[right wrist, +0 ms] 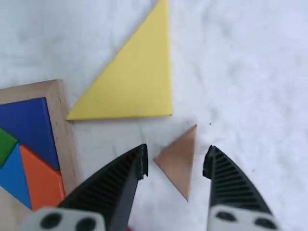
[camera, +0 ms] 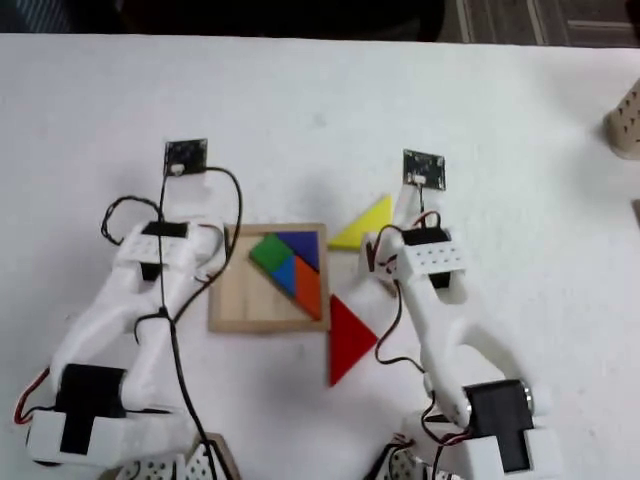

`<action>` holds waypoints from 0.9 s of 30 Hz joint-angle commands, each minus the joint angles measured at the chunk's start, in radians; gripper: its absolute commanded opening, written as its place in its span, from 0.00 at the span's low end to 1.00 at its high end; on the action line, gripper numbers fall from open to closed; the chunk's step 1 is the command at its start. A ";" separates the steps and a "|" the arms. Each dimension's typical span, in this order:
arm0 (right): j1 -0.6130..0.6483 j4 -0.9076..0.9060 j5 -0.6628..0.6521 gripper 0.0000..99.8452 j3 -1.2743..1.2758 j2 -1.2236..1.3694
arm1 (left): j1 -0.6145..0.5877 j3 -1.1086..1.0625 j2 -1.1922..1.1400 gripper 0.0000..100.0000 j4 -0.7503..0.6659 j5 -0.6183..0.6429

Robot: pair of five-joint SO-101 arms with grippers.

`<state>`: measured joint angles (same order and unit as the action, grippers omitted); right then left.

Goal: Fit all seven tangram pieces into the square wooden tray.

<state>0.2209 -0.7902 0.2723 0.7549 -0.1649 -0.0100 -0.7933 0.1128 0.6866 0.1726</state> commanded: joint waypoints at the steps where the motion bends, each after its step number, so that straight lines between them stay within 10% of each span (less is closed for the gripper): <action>1: 0.005 -0.004 0.014 0.19 -0.049 -0.005 | -0.010 0.012 0.054 0.02 0.006 -0.011; 27: 0.002 -0.097 -0.066 0.18 -0.104 0.176 | -0.010 0.006 0.054 0.02 0.006 -0.011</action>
<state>0.2225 -0.8531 0.2202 0.6782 0.0069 -0.0100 -0.7933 0.1128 0.6866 0.1726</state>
